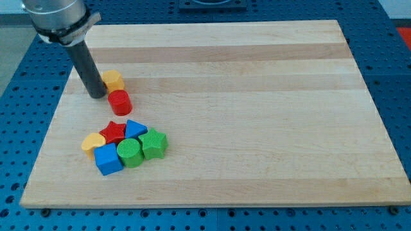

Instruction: Place the yellow hexagon at the top center of the board

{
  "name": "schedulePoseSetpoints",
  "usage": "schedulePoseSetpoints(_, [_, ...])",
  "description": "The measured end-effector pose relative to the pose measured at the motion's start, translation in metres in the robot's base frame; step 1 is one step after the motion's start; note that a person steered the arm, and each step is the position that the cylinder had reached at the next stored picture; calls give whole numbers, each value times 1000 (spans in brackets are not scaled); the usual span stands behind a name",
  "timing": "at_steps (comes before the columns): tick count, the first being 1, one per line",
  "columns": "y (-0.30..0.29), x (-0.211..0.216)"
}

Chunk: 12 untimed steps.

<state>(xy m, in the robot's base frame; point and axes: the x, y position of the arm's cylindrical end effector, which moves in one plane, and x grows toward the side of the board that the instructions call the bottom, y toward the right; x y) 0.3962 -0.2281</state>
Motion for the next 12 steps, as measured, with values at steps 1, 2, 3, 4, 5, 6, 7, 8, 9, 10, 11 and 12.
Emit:
schedulePoseSetpoints(1, [0, -27])
schedulePoseSetpoints(2, [9, -40])
schedulePoseSetpoints(3, [39, -42])
schedulePoseSetpoints(4, [76, -43])
schedulePoseSetpoints(5, [112, -43])
schedulePoseSetpoints(6, [148, -38])
schedulePoseSetpoints(7, [183, -38])
schedulePoseSetpoints(8, [217, -35])
schedulePoseSetpoints(9, [248, -28])
schedulePoseSetpoints(10, [275, -27])
schedulePoseSetpoints(11, [289, -38])
schedulePoseSetpoints(12, [289, -64])
